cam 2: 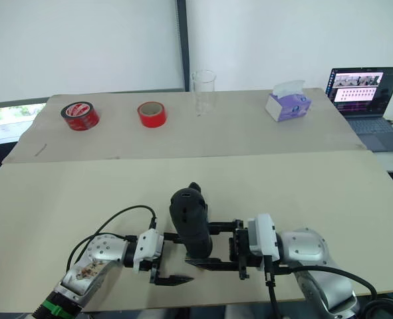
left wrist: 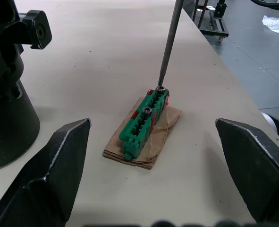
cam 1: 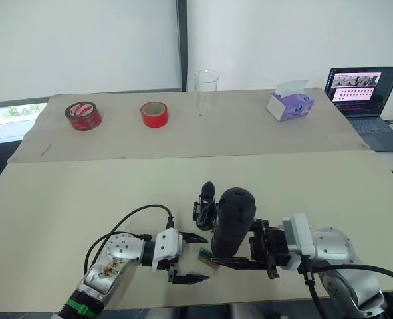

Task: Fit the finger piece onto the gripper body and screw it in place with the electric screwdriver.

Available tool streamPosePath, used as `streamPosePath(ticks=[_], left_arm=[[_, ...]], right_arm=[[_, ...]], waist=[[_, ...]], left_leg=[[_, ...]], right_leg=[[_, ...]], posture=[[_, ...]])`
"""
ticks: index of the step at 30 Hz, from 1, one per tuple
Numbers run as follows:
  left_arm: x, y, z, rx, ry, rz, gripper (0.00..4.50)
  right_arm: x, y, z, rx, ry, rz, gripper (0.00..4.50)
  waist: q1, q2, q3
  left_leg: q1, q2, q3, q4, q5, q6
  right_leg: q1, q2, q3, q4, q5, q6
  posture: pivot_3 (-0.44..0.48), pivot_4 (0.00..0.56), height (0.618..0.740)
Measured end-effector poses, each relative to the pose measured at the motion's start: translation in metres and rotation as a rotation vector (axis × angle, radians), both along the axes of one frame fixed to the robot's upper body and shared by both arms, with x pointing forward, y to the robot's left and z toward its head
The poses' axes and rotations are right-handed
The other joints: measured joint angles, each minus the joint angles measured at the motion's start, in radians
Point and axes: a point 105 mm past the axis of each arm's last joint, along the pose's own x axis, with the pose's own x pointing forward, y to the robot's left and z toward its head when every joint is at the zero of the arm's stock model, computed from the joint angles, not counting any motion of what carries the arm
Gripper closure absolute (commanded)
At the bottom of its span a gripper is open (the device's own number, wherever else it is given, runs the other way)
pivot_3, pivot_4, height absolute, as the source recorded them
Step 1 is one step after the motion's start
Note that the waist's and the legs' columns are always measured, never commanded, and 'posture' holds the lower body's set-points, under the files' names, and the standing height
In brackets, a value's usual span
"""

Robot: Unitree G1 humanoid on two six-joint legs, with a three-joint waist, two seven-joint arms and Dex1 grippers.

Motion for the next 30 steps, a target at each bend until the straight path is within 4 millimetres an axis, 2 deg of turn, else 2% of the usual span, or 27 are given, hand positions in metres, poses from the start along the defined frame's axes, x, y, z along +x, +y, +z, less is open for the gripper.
streamPosePath(ticks=[30], left_arm=[[0.0005, 0.0005, -0.0003, 0.0, 0.001, 0.009, 0.0]], right_arm=[[-0.0008, 0.0001, -0.0003, -0.003, -0.001, 0.008, 2.58]], waist=[[0.0, 0.0, 0.0]], left_leg=[[0.0, 0.0, 0.0, 0.0, 0.0, 0.0]], right_leg=[[0.0, 0.0, 0.0, 0.0, 0.0, 0.0]], posture=[[0.0, 0.15, 0.74]])
